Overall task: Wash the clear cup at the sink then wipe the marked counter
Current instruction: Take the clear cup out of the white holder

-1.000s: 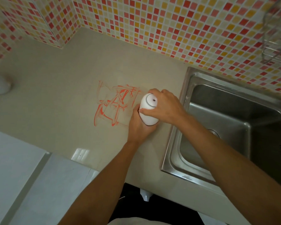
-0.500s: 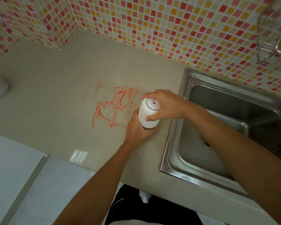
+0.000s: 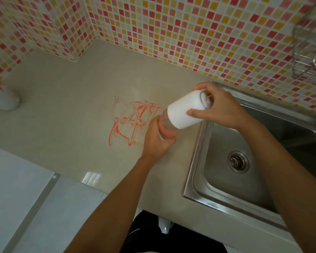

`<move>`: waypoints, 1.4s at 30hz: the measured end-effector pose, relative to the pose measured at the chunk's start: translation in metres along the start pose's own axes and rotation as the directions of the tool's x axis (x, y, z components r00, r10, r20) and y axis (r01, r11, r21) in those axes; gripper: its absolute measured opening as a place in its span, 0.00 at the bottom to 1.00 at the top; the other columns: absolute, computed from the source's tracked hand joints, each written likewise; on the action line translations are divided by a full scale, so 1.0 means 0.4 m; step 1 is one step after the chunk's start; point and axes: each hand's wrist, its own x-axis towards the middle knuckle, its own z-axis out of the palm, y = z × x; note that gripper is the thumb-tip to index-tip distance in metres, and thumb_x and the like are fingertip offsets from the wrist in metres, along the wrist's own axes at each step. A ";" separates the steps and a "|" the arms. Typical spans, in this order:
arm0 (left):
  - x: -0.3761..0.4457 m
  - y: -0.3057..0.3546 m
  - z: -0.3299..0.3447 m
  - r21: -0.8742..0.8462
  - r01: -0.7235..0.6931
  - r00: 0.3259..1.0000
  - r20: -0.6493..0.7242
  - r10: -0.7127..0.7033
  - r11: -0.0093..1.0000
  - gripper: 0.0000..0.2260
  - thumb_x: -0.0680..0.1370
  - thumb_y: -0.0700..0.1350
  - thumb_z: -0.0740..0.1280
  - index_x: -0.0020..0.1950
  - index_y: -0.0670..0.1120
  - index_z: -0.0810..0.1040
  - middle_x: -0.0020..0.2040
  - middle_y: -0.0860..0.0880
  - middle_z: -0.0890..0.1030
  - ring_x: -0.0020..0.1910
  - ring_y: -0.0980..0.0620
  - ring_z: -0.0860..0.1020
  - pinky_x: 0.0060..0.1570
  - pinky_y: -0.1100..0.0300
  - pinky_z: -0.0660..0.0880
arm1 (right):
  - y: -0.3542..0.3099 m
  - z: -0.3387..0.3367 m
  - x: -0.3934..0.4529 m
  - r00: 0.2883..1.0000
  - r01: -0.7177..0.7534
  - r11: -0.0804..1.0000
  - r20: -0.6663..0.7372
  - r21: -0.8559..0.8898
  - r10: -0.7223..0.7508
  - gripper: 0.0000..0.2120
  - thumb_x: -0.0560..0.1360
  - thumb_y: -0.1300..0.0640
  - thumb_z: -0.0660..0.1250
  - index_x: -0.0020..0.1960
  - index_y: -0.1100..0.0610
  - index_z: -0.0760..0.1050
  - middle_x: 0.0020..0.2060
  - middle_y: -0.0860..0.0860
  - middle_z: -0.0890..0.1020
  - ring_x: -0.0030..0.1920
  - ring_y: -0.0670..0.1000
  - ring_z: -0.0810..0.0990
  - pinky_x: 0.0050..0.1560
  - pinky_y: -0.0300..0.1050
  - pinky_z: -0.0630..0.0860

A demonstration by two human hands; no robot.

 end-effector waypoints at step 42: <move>-0.193 0.010 0.061 0.059 -0.039 0.995 0.099 0.033 0.997 0.37 0.63 0.49 0.81 0.66 0.52 0.65 0.61 0.55 0.73 0.61 0.59 0.73 0.62 0.65 0.71 | 0.405 0.284 -0.337 0.888 -0.354 0.932 -0.285 0.080 0.362 0.34 0.78 0.47 0.63 0.78 0.51 0.50 0.76 0.51 0.59 0.75 0.51 0.58 0.71 0.47 0.57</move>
